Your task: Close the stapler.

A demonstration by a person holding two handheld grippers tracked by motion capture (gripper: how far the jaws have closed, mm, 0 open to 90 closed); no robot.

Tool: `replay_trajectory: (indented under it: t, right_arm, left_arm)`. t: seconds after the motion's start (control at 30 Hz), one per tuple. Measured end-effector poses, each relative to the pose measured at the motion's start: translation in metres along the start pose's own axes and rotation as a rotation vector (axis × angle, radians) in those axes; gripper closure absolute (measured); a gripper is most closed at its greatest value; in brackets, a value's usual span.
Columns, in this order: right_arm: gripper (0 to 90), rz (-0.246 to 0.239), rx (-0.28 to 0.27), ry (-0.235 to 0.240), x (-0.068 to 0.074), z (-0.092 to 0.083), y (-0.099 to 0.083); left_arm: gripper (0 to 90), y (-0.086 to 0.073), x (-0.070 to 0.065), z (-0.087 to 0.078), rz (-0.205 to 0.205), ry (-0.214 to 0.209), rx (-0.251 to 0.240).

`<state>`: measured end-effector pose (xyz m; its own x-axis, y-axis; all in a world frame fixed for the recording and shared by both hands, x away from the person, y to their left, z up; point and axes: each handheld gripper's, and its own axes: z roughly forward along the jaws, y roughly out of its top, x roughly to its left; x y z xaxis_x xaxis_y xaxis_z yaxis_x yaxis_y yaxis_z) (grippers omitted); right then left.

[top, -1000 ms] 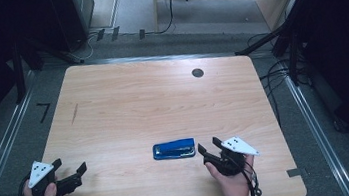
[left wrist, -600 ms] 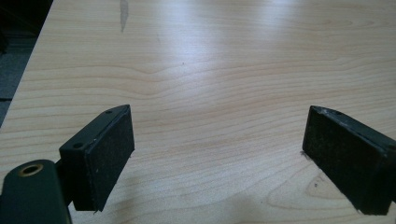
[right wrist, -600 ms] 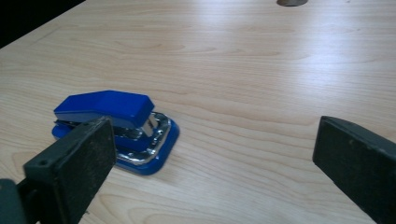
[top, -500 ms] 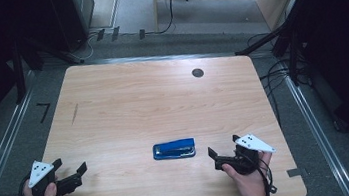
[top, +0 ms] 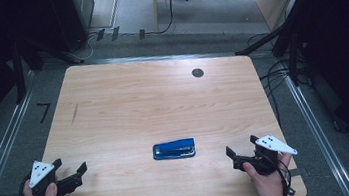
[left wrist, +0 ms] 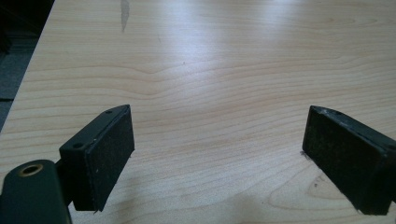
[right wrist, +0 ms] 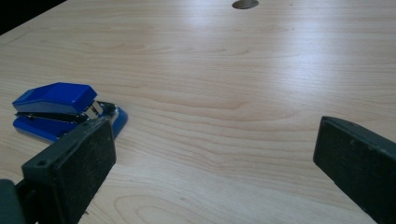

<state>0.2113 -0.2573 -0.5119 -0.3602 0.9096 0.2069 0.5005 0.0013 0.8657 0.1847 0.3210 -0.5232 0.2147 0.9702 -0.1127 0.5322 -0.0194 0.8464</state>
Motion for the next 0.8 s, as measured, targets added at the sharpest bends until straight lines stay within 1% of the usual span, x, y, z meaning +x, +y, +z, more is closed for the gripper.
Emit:
replay_trajectory:
  t: [0.2,0.37,0.53,0.67,0.8]
  right_arm:
    - [0.0,0.008,-0.004,-0.002,-0.012,-0.008,-0.003]
    - [0.0,0.016,-0.013,-0.019,-0.024,-0.016,-0.006]
    - [0.0,0.035,-0.022,-0.043,-0.042,-0.025,-0.008]
    - [0.0,0.056,-0.036,-0.054,-0.055,-0.031,-0.01]
    - [0.0,0.061,-0.041,-0.071,-0.066,-0.038,-0.013]
  left_arm:
    - [9.4,0.0,0.0,0.0,0.001,0.003,-0.001]
    - [9.4,0.0,0.0,0.0,0.0,0.002,-0.004]
    - [9.4,0.0,0.0,0.0,-0.001,0.003,-0.004]
    - [9.4,0.0,0.002,-0.001,-0.026,-0.004,-0.008]
    - [9.4,0.0,0.001,0.0,-0.013,-0.002,-0.008]
